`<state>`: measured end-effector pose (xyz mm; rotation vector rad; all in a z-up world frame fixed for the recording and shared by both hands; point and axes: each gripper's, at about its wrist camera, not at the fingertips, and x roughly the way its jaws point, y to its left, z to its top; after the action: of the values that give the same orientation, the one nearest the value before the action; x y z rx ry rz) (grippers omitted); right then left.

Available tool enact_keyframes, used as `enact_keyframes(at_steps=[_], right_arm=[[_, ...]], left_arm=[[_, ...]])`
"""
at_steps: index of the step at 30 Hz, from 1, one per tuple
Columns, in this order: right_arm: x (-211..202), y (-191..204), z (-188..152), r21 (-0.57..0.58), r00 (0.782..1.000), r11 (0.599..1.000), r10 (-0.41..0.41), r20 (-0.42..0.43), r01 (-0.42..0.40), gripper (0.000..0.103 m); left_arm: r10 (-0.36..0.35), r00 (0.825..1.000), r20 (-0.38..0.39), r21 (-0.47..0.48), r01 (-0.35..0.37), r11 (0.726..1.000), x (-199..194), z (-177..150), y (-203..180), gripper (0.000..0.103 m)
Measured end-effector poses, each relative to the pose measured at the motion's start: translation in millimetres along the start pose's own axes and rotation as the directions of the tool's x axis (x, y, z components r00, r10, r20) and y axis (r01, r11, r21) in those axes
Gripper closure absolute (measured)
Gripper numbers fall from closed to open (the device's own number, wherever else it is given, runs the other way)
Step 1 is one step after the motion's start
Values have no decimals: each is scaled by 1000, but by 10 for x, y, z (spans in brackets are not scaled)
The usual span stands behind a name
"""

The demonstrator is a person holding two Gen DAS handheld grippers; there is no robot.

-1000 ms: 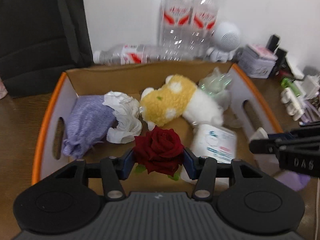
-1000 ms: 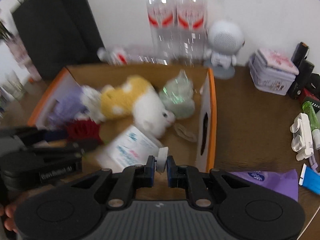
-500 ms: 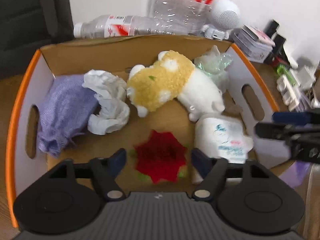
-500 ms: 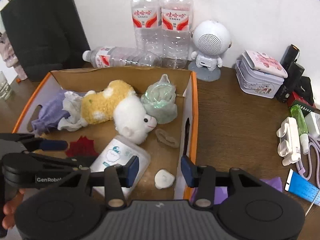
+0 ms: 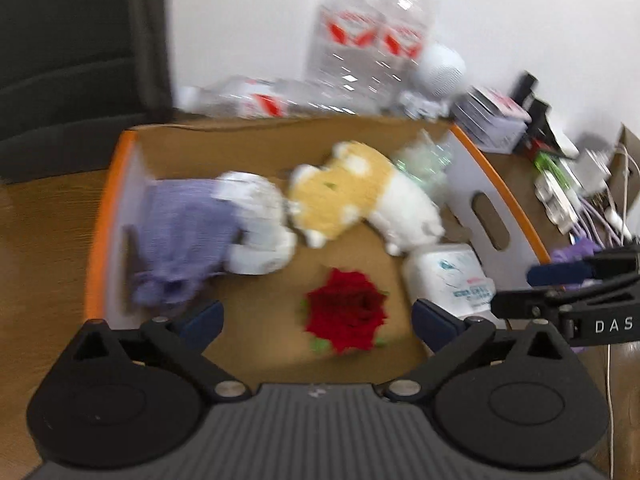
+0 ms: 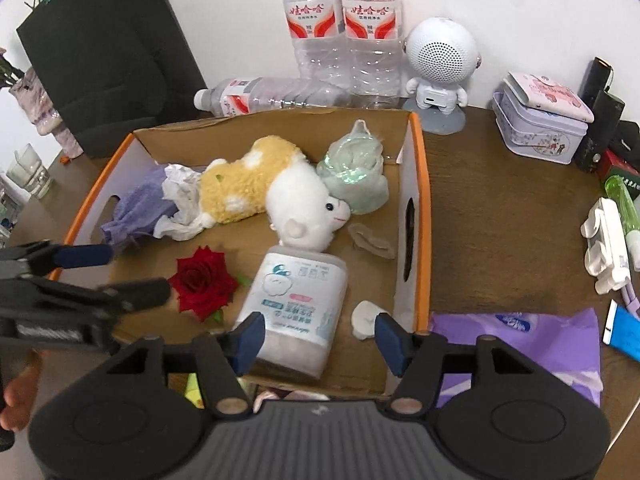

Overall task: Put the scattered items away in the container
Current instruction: 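Open both tools to drop the rose and white cap into the box, then withdraw both tools from the box back over the table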

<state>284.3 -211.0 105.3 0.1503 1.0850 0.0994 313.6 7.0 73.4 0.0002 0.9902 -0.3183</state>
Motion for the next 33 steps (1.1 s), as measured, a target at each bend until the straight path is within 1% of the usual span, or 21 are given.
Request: enact_keyframes(at_steps=[3, 5, 6, 8, 10, 12, 13, 15, 17, 19, 21, 22, 23, 24, 26, 29, 31, 33], right_arm=[[-112, 87, -20, 18, 1000, 1000, 5, 0, -5, 39], [-197, 141, -60, 26, 1000, 1000, 11, 13, -11, 24], [-233, 158, -87, 33, 1000, 999, 14, 25, -15, 22], [-244, 162, -139, 56, 1000, 998, 10, 30, -11, 21], [-243, 134, -210, 107, 1000, 994, 7, 15, -9, 24], [-319, 183, -293, 112, 1000, 994, -5, 22, 2, 25], [-371, 226, -342, 113, 1000, 994, 4, 19, -6, 25], [-499, 343, -441, 93, 999, 995, 26, 22, -28, 26], [-643, 483, -523, 58, 999, 998, 16, 37, -19, 25], [-787, 588, -594, 38, 998, 999, -5, 59, 3, 25], [-917, 639, -671, 33, 996, 999, -4, 93, 1, 24], [-978, 659, -724, 32, 994, 999, 0, 113, -4, 22], [-1023, 676, -773, 29, 991, 1000, 4, 133, -8, 21], [-1074, 698, -841, 24, 987, 1000, 11, 160, -15, 21], [-1149, 729, -961, 12, 978, 999, 33, 206, -37, 19], [-1244, 729, -1177, 29, 960, 995, 89, 264, -100, 19], [-1281, 731, -1322, 44, 950, 992, 102, 294, -120, 19], [-1338, 735, -1505, 45, 934, 990, 107, 341, -130, 19]], left_arm=[[58, 997, -44, 13, -57, 998, -157, -53, -18, 0], [105, 992, -65, 44, -102, 994, -265, -125, -52, 0], [121, 990, -66, 56, -118, 991, -326, -173, -65, 0], [139, 989, -55, 51, -136, 989, -446, -260, -38, 0], [143, 989, -46, 7, -143, 990, -583, -323, 29, 0], [156, 987, -43, -35, -158, 987, -717, -383, 72, 0], [175, 983, -45, -43, -177, 983, -766, -416, 72, 0], [210, 976, -55, -33, -212, 977, -844, -474, 47, 0], [213, 976, -49, -33, -215, 976, -942, -526, 18, 0], [217, 976, -28, -52, -218, 974, -1069, -576, -25, 0], [228, 974, 9, -63, -227, 972, -1198, -645, -98, 0], [249, 968, 44, -66, -246, 967, -1280, -701, -154, 0], [278, 956, 91, -70, -272, 960, -1361, -770, -216, 0], [303, 943, 140, -71, -296, 952, -1433, -845, -285, 0], [329, 916, 230, -58, -324, 944, -1555, -1010, -432, 0], [331, 891, 311, -73, -325, 943, -1687, -1204, -551, 0], [331, 871, 362, -114, -312, 943, -1782, -1360, -568, 0], [325, 854, 406, -139, -294, 946, -1860, -1542, -573, 0]])
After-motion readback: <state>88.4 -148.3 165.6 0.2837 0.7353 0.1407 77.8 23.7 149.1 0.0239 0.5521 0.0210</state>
